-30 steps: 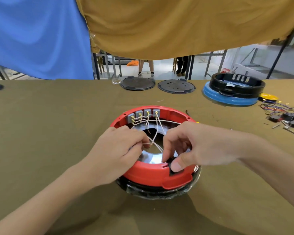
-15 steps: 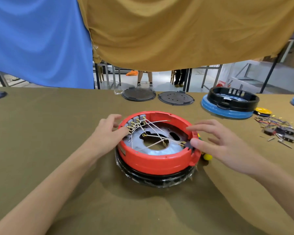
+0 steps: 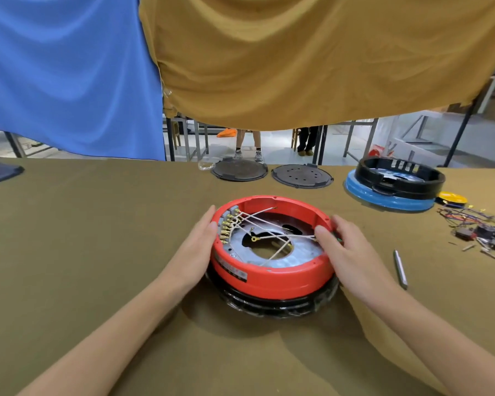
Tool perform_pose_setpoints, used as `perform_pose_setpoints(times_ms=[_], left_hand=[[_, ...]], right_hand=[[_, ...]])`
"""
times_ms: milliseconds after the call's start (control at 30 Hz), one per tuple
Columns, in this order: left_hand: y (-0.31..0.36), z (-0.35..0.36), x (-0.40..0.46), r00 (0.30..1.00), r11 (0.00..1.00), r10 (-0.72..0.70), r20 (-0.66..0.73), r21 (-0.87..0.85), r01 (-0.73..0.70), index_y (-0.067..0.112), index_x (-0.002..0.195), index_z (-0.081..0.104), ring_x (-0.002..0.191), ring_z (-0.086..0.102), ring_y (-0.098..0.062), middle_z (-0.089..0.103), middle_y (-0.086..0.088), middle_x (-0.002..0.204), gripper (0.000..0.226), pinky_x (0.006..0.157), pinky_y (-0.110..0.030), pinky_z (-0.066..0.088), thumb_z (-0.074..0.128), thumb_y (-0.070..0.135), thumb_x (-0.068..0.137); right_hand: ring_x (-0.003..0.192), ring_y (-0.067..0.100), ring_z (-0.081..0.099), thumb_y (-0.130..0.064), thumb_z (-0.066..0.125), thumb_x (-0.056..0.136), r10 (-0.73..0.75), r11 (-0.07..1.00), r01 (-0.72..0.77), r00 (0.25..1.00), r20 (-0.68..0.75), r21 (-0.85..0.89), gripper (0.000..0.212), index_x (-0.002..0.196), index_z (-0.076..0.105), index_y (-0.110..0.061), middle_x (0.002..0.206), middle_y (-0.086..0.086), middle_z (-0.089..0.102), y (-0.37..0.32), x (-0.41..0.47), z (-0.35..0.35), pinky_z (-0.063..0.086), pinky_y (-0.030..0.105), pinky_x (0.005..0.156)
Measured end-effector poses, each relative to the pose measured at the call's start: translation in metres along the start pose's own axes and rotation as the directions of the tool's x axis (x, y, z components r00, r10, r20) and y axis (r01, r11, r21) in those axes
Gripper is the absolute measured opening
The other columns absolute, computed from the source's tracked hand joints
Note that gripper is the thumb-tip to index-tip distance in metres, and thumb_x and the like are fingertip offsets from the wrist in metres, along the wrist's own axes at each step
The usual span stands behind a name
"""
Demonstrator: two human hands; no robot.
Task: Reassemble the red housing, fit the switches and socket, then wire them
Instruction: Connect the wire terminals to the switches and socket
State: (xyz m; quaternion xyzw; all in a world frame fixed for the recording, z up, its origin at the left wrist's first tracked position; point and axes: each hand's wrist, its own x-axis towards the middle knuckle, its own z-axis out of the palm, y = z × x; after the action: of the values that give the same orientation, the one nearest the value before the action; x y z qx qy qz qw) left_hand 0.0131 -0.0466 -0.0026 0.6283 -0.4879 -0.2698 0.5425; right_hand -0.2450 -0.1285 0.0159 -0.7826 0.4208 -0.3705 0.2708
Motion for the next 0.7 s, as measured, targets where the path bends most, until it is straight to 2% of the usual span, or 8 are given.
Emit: perform_pose_setpoints(times_ms=[100,200,267,333,400,467,567,700], left_hand=[[-0.005,0.004,0.001,0.996,0.993,0.070,-0.058,0.097,-0.065,0.029,0.150,0.034,0.138,0.034,0.000,0.039,0.011,0.150,0.045,0.118,-0.026,0.021,0.029,0.040,0.107],[-0.001,0.011,0.001,0.980,0.960,0.159,-0.121,0.251,-0.125,0.023,0.146,0.037,0.135,0.032,-0.006,0.041,0.005,0.142,0.047,0.116,-0.029,0.022,0.026,0.043,0.105],[0.001,0.011,0.000,0.981,0.956,0.157,-0.112,0.267,-0.123,0.026,0.146,0.037,0.137,0.030,-0.007,0.040,0.006,0.142,0.046,0.117,-0.030,0.021,0.026,0.045,0.105],[0.001,0.007,-0.003,0.991,0.976,0.124,-0.060,0.185,-0.111,0.036,0.147,0.031,0.137,0.025,0.007,0.032,0.015,0.142,0.054,0.112,-0.017,0.017,0.025,0.058,0.097],[-0.001,0.001,-0.006,0.994,0.984,0.105,0.004,0.143,-0.105,0.038,0.153,0.020,0.126,0.018,0.031,0.023,0.024,0.145,0.067,0.103,-0.008,0.013,0.027,0.064,0.092],[-0.005,-0.001,-0.006,0.994,0.985,0.088,0.062,0.141,-0.096,0.038,0.155,0.014,0.115,0.013,0.041,0.020,0.028,0.148,0.065,0.102,-0.005,0.013,0.028,0.061,0.096],[-0.005,0.001,-0.001,0.994,0.989,0.084,0.071,0.113,-0.092,0.038,0.155,0.016,0.123,0.019,0.033,0.021,0.027,0.151,0.058,0.103,-0.004,0.014,0.028,0.054,0.101],[-0.003,0.005,-0.001,0.993,0.991,0.097,0.060,0.081,-0.102,0.044,0.150,0.023,0.136,0.023,0.016,0.027,0.026,0.149,0.051,0.114,-0.017,0.017,0.028,0.054,0.100]], right_hand=[[0.121,-0.005,0.042,-0.037,0.037,0.098,-0.004,0.999,0.000,0.996,0.090,0.048,0.036,0.132,0.047,-0.033,0.131,-0.011,0.048,-0.003,0.006,0.008,0.038,0.021,0.102],[0.107,-0.004,0.049,-0.009,0.037,0.098,0.005,0.997,-0.013,0.993,0.114,0.072,0.037,0.113,0.049,-0.041,0.117,-0.013,0.052,-0.010,0.027,0.004,0.034,0.002,0.084],[0.119,0.009,0.050,-0.007,0.037,0.099,0.038,0.996,-0.045,0.995,0.091,0.081,0.040,0.122,0.052,-0.036,0.130,-0.004,0.055,-0.010,0.031,0.004,0.040,0.017,0.097],[0.139,0.015,0.037,-0.016,0.036,0.103,0.061,0.998,-0.061,0.998,0.008,0.018,0.040,0.140,0.050,-0.023,0.149,0.002,0.046,-0.007,0.026,0.007,0.026,0.029,0.116],[0.146,0.011,0.023,-0.029,0.037,0.105,0.053,0.998,-0.055,0.996,-0.069,-0.025,0.045,0.148,0.042,-0.019,0.158,-0.001,0.034,-0.004,0.017,0.010,0.014,0.022,0.112],[0.148,0.008,0.016,-0.034,0.036,0.105,0.056,0.998,-0.058,0.997,-0.061,-0.036,0.052,0.154,0.032,-0.017,0.162,-0.003,0.023,-0.002,0.009,0.014,0.011,0.019,0.110],[0.150,0.005,0.006,-0.028,0.028,0.107,0.058,0.997,-0.060,0.998,-0.030,-0.056,0.054,0.157,0.017,-0.013,0.165,-0.002,0.011,-0.004,0.005,0.023,0.004,0.016,0.112],[0.151,0.007,0.006,-0.027,0.025,0.107,0.074,0.995,-0.077,0.996,-0.042,-0.067,0.053,0.157,0.016,-0.011,0.166,0.000,0.010,-0.005,0.007,0.024,0.004,0.017,0.113]])
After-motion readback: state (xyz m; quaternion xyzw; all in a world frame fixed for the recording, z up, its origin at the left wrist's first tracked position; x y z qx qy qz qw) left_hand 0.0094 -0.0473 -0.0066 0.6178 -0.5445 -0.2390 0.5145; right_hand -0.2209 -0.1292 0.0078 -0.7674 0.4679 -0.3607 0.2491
